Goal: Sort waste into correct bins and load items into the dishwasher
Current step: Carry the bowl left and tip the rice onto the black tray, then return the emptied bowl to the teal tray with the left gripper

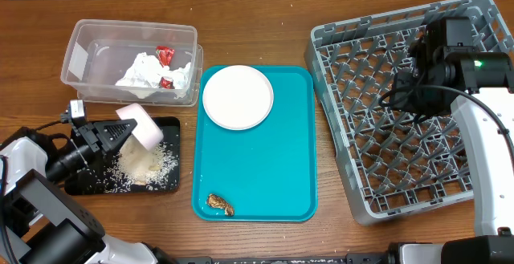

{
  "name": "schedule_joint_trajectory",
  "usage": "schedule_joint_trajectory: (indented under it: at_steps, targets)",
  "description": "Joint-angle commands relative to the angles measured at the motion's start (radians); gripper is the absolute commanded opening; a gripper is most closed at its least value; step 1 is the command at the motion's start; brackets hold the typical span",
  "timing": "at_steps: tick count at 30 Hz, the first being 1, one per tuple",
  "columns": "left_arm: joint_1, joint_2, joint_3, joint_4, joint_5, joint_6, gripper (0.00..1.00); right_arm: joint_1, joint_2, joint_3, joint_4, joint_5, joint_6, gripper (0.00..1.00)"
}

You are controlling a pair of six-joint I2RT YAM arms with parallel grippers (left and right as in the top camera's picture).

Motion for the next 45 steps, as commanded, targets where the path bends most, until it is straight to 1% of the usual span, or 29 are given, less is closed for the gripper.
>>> schedule_joint_trajectory:
  at_steps: [1, 3, 5, 6, 7, 8, 9, 10, 11, 12, 13, 18, 23, 26, 28, 31, 34, 36, 37, 45]
  targets:
    - [0.006, 0.003, -0.003, 0.011, 0.043, 0.048, 0.04, -0.004, -0.002, 0.016, 0.001, 0.010, 0.004, 0.44]
    - [0.012, 0.004, -0.003, 0.039, 0.012, -0.042, 0.04, -0.004, -0.002, 0.016, 0.001, 0.010, 0.004, 0.45]
    - [0.010, 0.000, -0.003, -0.040, 0.063, 0.089, 0.04, -0.004, -0.002, 0.016, 0.000, 0.010, 0.004, 0.44]
    - [0.008, 0.000, -0.003, -0.038, 0.065, 0.114, 0.04, -0.004, -0.002, 0.016, -0.002, 0.010, 0.004, 0.45]
    - [0.009, 0.001, -0.003, -0.006, 0.051, 0.105, 0.04, -0.004, -0.002, 0.016, -0.002, 0.010, 0.004, 0.44]
    - [0.009, 0.002, -0.003, 0.028, 0.026, 0.060, 0.04, -0.004, -0.002, 0.016, -0.002, 0.010, 0.004, 0.45]
    - [0.012, 0.002, -0.003, 0.056, 0.002, -0.009, 0.04, -0.004, -0.002, 0.016, -0.002, 0.010, 0.004, 0.44]
    - [0.014, 0.002, -0.003, 0.061, -0.005, -0.064, 0.04, -0.004, -0.002, 0.016, -0.002, 0.010, 0.004, 0.45]
    - [0.013, 0.001, -0.003, 0.047, 0.015, -0.039, 0.04, -0.004, -0.002, 0.016, -0.003, 0.010, 0.004, 0.44]
    - [0.011, 0.000, -0.003, 0.020, 0.043, 0.026, 0.04, -0.004, -0.002, 0.016, -0.003, 0.010, 0.004, 0.45]
    - [0.008, 0.000, -0.003, 0.008, 0.055, 0.061, 0.04, -0.004, -0.002, 0.016, -0.003, 0.010, 0.004, 0.45]
    - [-0.001, 0.000, 0.002, -0.001, 0.054, 0.017, 0.04, -0.004, -0.002, 0.016, -0.003, 0.010, 0.004, 0.44]
    - [-0.040, -0.018, 0.056, -0.137, -0.011, 0.104, 0.04, -0.004, -0.002, 0.016, -0.003, 0.010, 0.004, 0.45]
    - [-0.102, -0.037, 0.114, -0.187, -0.063, 0.113, 0.04, -0.004, -0.002, 0.016, -0.003, 0.009, 0.004, 0.44]
    - [-0.166, -0.048, 0.159, -0.196, -0.102, 0.091, 0.04, -0.003, -0.002, 0.016, -0.004, 0.009, 0.004, 0.45]
    - [-0.299, -0.058, 0.234, -0.184, -0.198, 0.004, 0.04, -0.003, -0.002, 0.016, -0.004, 0.009, 0.004, 0.44]
    - [-0.458, -0.058, 0.288, -0.135, -0.327, -0.116, 0.04, -0.004, -0.002, 0.016, -0.003, 0.009, 0.005, 0.44]
    - [-0.575, -0.058, 0.304, -0.068, -0.443, -0.232, 0.04, -0.003, -0.002, 0.016, -0.002, 0.009, 0.005, 0.45]
    - [-0.692, -0.057, 0.306, -0.007, -0.554, -0.329, 0.04, -0.003, -0.002, 0.016, -0.003, 0.009, 0.005, 0.44]
    - [-1.194, -0.036, 0.305, 0.186, -0.919, -0.579, 0.04, -0.003, -0.002, 0.016, -0.003, 0.009, 0.005, 0.45]
